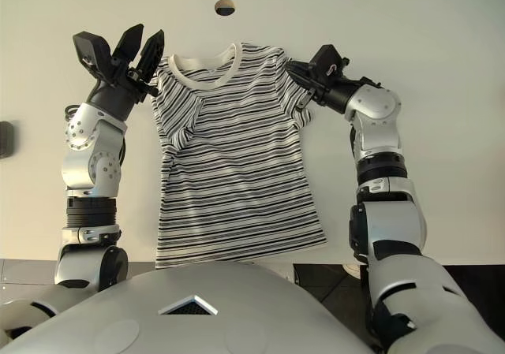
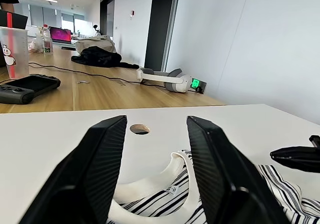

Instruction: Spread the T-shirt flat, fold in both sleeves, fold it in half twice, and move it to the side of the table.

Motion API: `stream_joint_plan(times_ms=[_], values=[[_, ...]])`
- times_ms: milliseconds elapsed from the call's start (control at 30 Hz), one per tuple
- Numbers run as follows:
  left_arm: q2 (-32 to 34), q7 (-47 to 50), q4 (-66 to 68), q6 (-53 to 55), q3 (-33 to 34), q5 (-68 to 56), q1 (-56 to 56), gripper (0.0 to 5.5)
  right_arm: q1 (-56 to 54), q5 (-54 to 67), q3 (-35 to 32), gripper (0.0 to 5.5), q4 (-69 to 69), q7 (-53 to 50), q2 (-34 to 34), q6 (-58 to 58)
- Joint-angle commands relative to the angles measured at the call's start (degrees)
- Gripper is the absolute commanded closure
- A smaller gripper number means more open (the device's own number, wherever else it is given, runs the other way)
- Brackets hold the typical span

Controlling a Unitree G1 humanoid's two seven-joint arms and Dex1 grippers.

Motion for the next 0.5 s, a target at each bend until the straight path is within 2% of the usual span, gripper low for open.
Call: stream_joint_plan(times_ms=[33, 100, 267, 500], values=[[-0.1, 0.3, 0.7, 0.2, -0.1, 0.3, -0.7, 3.27, -1.1, -1.4, 0.0, 4.77, 1.7, -2.7, -1.4, 1.6], [-0.2, 0.2, 1.1, -0.1, -0.1, 0.3, -0.7, 3.27, -3.6, -2.7, 0.0, 4.40, 6.5, -5.3, -1.9, 0.9], [-0.3, -0.3, 2.2, -0.7, -0.4, 0.5, -1.6, 3.27, -9.2, -6.2, 1.0, 4.40, 18.4, -11.3, -1.3, -0.7], [0.0, -0.4, 2.2, -1.0, 0.1, 0.5, -0.9, 3.27, -11.2, -8.0, 1.1, 4.40, 24.7, -14.0, -1.0, -0.9]])
